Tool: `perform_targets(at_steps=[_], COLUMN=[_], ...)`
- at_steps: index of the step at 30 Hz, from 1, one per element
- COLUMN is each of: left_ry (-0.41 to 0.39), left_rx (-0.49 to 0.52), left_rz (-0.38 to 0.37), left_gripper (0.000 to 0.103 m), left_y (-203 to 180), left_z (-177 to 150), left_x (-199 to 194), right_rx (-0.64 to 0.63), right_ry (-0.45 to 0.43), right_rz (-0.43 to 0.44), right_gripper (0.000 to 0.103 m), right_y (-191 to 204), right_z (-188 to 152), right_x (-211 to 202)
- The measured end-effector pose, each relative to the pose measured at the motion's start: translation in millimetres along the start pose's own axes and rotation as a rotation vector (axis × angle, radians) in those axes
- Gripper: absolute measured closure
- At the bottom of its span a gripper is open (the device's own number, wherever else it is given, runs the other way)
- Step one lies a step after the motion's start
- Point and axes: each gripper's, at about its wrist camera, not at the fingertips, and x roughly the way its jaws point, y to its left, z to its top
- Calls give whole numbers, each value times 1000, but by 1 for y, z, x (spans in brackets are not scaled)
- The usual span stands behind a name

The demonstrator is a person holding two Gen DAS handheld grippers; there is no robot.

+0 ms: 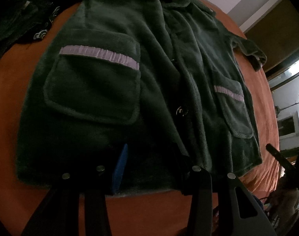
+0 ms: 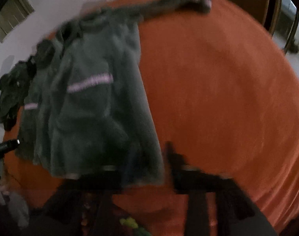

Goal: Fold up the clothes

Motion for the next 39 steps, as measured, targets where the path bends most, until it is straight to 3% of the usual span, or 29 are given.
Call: perform_targets(at_steps=[2, 3, 5, 6, 7, 9, 13, 17, 24, 26, 27, 29, 33, 35, 39], left_ry=[2, 4, 10, 13, 16, 17, 23, 25, 10, 19, 23, 22, -2, -4, -5], left_rx=[5, 8, 18, 23, 29, 39, 20, 44, 119, 122, 122, 116, 83, 68, 73], left_rz=[3, 4, 5, 6, 8, 23, 18, 23, 52, 52, 53, 57, 47, 41, 35], left_gripper=[57, 57, 57, 57, 57, 57, 57, 57, 57, 57, 57, 57, 57, 57, 57], left_y=[1, 1, 2, 2, 2, 1, 5, 0, -19, -18, -18, -16, -7, -4, -3], left_z=[0, -1, -4, -6, -7, -8, -9, -10, -14, -14, -14, -14, -12, -11, -11], left_x=[1, 1, -1, -2, -3, -2, -1, 0, 2, 5, 6, 4, -5, -7, -9], right_rx=[-14, -29, -48, -55, -66, -67, -21, -12, -82, -97, -103, -96, 74, 129, 199], right_ry=[-36, -14, 44, 73, 101, 112, 87, 88, 157, 160, 154, 137, 71, 10, 73], right_rz=[7, 5, 3, 1, -15, -60, -134, -32, -25, -45, -51, -60, 18, 11, -13], right_gripper=[37, 38, 57, 73, 78, 78, 78, 75, 73, 77, 87, 91, 94, 95, 95], right_y=[5, 9, 0, -6, -9, -5, -14, -17, -9, -8, -8, -11, -31, -46, -75], right_z=[2, 4, 1, -1, -1, 13, 14, 14, 1, 1, 1, 2, 4, 1, -16], right_x=[1, 10, 16, 17, 21, 39, 18, 7, 27, 32, 32, 30, 4, -11, 17])
